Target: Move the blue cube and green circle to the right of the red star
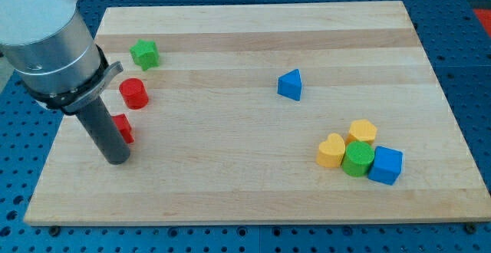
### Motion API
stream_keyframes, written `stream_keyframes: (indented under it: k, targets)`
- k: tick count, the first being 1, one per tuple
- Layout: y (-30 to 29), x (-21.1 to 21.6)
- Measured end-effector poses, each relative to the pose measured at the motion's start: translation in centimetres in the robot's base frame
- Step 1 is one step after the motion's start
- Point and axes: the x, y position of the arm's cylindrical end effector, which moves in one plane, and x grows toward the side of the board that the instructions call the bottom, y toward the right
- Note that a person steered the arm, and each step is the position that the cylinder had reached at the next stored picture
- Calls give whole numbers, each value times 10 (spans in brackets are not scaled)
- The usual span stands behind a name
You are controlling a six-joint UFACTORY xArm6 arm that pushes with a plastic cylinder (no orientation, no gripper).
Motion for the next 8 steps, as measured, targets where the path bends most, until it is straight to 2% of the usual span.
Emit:
stream_keyframes:
  k: [2, 5, 6, 7, 8]
  targets:
    - [157, 77]
    - [427, 72]
    - [450, 53]
    - [417, 26]
    - [374, 26]
